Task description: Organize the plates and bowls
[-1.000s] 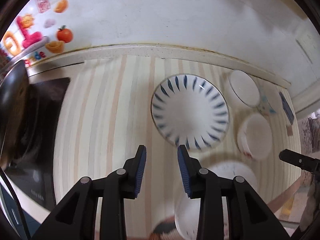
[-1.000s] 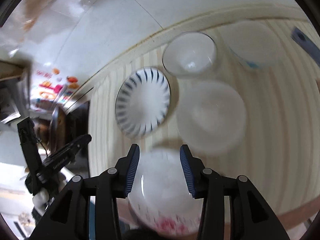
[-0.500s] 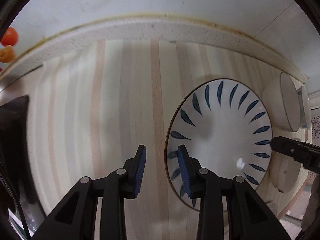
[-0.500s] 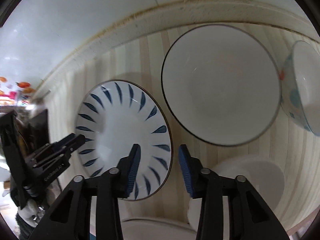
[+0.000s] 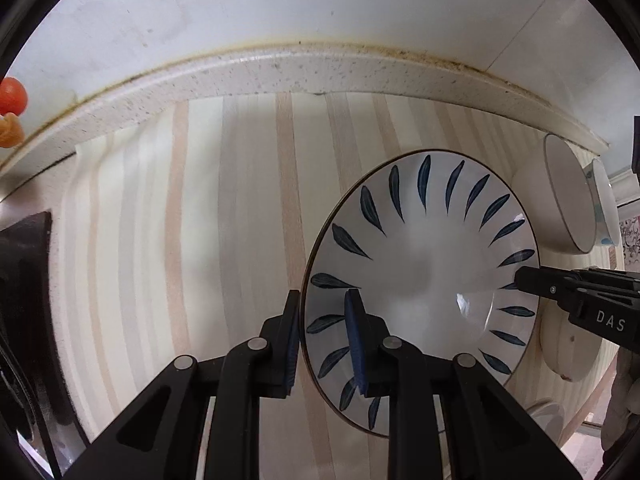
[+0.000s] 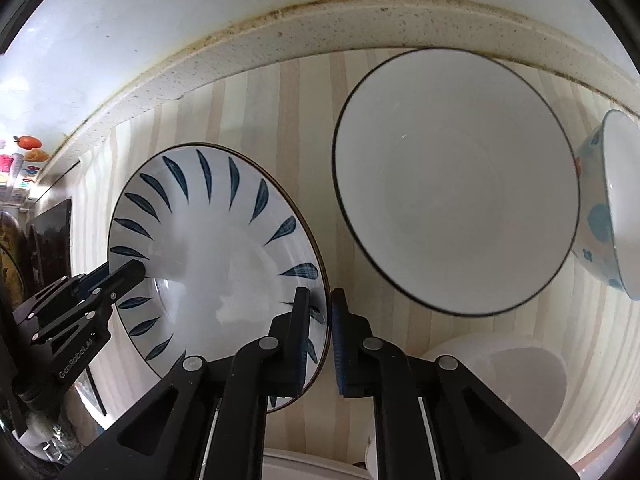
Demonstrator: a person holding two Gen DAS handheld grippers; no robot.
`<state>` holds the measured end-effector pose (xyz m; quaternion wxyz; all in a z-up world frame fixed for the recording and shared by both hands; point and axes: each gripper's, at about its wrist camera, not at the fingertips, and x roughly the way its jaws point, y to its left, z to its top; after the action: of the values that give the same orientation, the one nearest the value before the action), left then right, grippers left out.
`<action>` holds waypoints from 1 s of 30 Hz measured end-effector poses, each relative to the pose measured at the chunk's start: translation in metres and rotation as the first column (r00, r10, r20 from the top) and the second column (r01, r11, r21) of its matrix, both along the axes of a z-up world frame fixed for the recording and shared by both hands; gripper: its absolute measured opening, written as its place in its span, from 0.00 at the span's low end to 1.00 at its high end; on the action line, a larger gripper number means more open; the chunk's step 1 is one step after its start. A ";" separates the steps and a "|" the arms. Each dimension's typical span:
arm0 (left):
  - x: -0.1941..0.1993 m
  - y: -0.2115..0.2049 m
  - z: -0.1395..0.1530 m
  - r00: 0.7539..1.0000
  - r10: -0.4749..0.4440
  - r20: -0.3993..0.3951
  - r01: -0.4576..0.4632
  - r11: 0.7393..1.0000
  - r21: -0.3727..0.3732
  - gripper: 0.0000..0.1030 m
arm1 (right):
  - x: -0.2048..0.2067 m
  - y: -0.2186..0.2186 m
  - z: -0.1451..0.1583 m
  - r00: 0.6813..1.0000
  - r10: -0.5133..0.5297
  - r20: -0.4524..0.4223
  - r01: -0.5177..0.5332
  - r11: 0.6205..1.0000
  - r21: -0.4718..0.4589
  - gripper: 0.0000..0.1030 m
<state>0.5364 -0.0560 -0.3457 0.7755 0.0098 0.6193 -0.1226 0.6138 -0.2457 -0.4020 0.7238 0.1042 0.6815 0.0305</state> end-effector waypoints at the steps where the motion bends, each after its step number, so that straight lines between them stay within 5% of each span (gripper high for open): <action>1: -0.003 0.000 0.003 1.000 -0.003 0.000 0.003 1.000 0.004 0.18 | -0.002 0.000 0.002 1.000 0.002 0.004 -0.002 1.000 0.005 0.11; 14: -0.031 0.006 0.053 0.998 0.023 0.054 -0.022 1.000 -0.014 0.18 | -0.043 -0.012 0.063 0.996 0.065 0.053 -0.068 0.997 0.045 0.11; 23: -0.094 -0.001 0.091 0.996 0.028 0.088 -0.025 0.999 -0.040 0.18 | -0.107 -0.031 0.097 0.992 0.111 0.056 -0.115 0.991 0.075 0.11; 30: -0.151 -0.022 0.095 0.996 0.001 0.094 0.001 1.000 -0.031 0.18 | -0.165 -0.047 0.091 0.990 0.141 0.018 -0.142 0.987 0.080 0.11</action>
<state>0.3849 -0.0779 -0.2503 0.8038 0.0036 0.5801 -0.1316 0.4490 -0.2927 -0.3113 0.7190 0.0845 0.6810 0.1099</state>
